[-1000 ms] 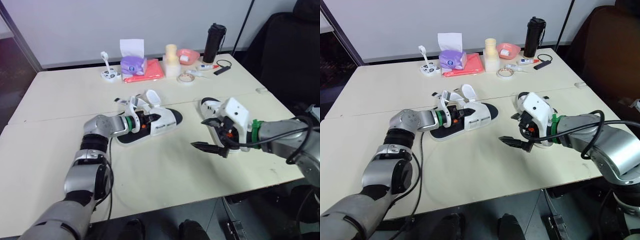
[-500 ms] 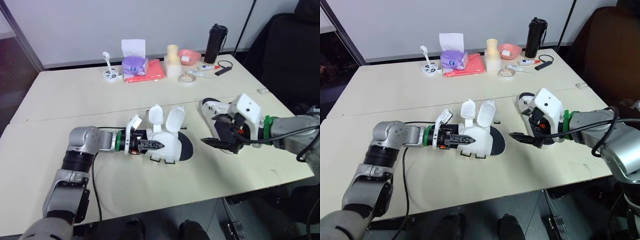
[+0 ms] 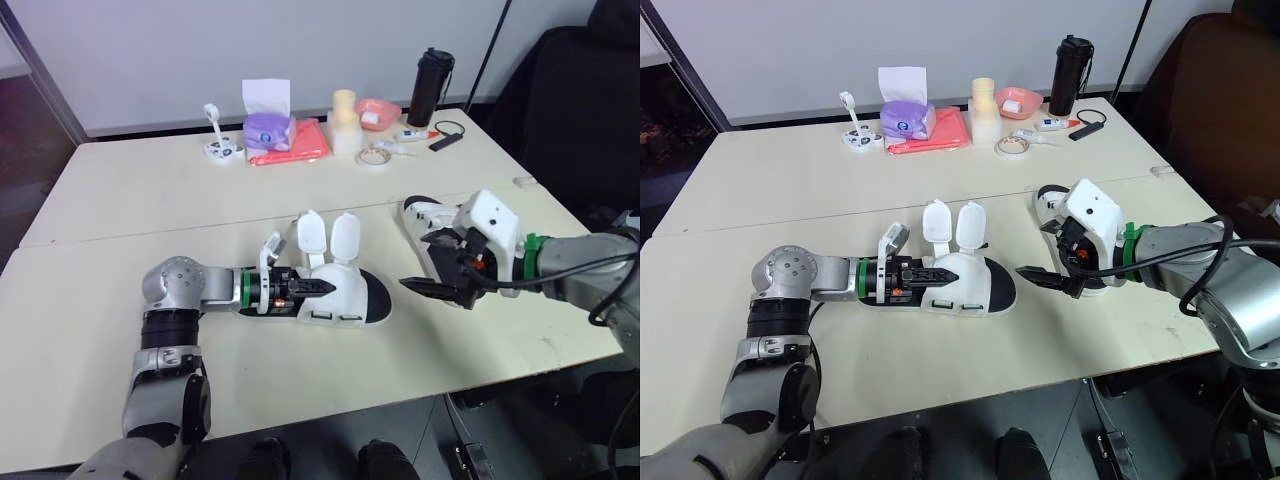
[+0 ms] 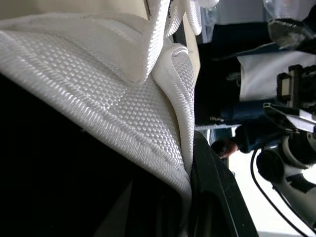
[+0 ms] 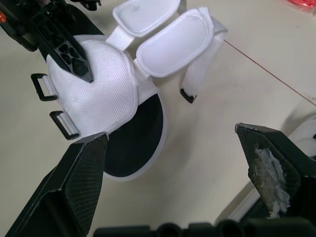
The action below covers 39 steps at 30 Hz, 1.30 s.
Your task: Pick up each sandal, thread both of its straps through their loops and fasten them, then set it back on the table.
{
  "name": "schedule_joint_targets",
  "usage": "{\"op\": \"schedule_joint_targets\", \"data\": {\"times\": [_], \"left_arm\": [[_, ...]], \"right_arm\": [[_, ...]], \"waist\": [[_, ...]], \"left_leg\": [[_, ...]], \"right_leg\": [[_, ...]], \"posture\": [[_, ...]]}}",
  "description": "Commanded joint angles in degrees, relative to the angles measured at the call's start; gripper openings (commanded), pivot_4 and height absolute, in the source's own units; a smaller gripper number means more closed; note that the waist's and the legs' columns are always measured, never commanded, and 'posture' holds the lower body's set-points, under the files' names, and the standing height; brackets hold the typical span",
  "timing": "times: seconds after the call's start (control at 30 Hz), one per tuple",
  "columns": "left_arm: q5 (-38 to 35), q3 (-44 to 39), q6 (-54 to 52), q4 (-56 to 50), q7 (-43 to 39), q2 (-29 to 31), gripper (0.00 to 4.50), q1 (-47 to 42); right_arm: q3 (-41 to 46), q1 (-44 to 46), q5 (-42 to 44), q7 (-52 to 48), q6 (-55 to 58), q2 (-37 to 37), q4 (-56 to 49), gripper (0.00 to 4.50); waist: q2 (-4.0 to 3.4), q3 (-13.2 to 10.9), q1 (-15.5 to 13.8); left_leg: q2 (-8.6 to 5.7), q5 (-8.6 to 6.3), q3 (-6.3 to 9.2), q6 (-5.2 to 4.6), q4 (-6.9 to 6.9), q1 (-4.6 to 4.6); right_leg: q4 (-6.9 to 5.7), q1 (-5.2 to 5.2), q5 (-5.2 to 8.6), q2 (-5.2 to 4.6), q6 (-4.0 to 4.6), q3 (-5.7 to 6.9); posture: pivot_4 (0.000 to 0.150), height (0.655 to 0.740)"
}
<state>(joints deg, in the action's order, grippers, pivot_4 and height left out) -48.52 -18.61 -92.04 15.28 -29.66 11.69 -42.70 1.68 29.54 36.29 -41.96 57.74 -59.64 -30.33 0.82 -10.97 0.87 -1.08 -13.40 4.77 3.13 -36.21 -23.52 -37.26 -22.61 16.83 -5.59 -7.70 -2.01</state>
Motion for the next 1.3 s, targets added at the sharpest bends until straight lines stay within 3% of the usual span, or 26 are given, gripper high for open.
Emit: {"op": "schedule_joint_targets", "data": {"times": [0.03,0.33,0.67,0.97,1.0,1.03,1.1,1.3], "left_arm": [[-2.1,-4.19,-0.46,-2.16,6.88,-2.85,0.01,2.6],[-11.19,-12.33,-0.46,-7.21,22.23,-9.92,0.01,6.94],[-30.86,-14.52,-0.46,-9.61,40.82,-12.95,0.01,12.18],[-32.38,-9.24,-0.1,-7.88,43.4,-9.33,0.01,14.25],[-32.18,-8.53,0.16,-7.92,43.04,-8.88,0.52,14.38],[-32.16,-7.99,0.44,-7.92,42.68,-8.53,0.68,14.48],[-32.2,-6.86,1.05,-7.87,41.7,-7.67,1.4,14.49],[-29.89,-2.73,2.46,-10.68,35.62,-2.58,4.39,15.11]], "right_arm": [[1.5,-0.02,0.01,0.28,0.03,0.19,-2.16,4.5],[0.95,0.51,0.2,0.47,1.0,1.07,-2.58,4.5],[0.38,0.67,0.12,0.68,1.91,2.19,-3.27,4.5],[0.41,0.55,0.2,1.18,2.0,2.72,-3.57,4.5],[0.44,0.48,0.22,1.24,2.02,2.7,-3.65,4.5],[0.45,0.41,0.21,1.29,2.02,2.67,-3.74,4.5],[0.36,0.5,0.16,1.35,2.02,2.71,-3.62,4.5],[0.37,0.42,0.11,1.35,1.88,2.75,-3.51,4.5]], "waist": [[0.0,0.0,-0.19],[0.0,0.02,-0.2],[-0.01,0.04,-0.22],[-0.02,0.1,-0.19],[-0.03,0.11,-0.19],[-0.03,0.12,-0.18],[-0.02,0.11,-0.24],[0.0,0.17,-0.3]], "left_leg": [[0.0,0.0,0.0,0.0,-0.01,0.0],[-0.02,0.0,-0.01,0.01,-0.07,0.05],[-0.02,-0.01,-0.03,0.01,-0.06,0.06],[-0.04,-0.01,-0.05,0.02,-0.05,0.11],[-0.04,-0.01,-0.05,0.02,-0.05,0.12],[-0.04,-0.01,-0.05,0.02,-0.05,0.12],[-0.04,0.0,-0.06,0.01,-0.05,0.11],[-0.05,0.0,-0.05,0.03,-0.08,0.16]], "right_leg": [[0.0,0.01,0.0,0.0,0.0,0.0],[0.03,0.14,0.0,-0.03,0.0,0.0],[0.04,0.13,0.0,-0.04,0.0,-0.03],[0.05,0.16,0.0,-0.03,0.01,-0.04],[0.05,0.17,0.0,-0.03,0.0,-0.04],[0.05,0.17,0.0,-0.03,0.01,-0.04],[0.05,0.15,0.0,-0.03,0.01,-0.05],[0.05,0.26,-0.01,-0.03,0.03,-0.04]], "posture": [[0.15,0.74],[0.15,0.74],[0.15,0.74],[0.15,0.74],[0.15,0.74],[0.15,0.74],[0.15,0.74],[0.15,0.74]]}}
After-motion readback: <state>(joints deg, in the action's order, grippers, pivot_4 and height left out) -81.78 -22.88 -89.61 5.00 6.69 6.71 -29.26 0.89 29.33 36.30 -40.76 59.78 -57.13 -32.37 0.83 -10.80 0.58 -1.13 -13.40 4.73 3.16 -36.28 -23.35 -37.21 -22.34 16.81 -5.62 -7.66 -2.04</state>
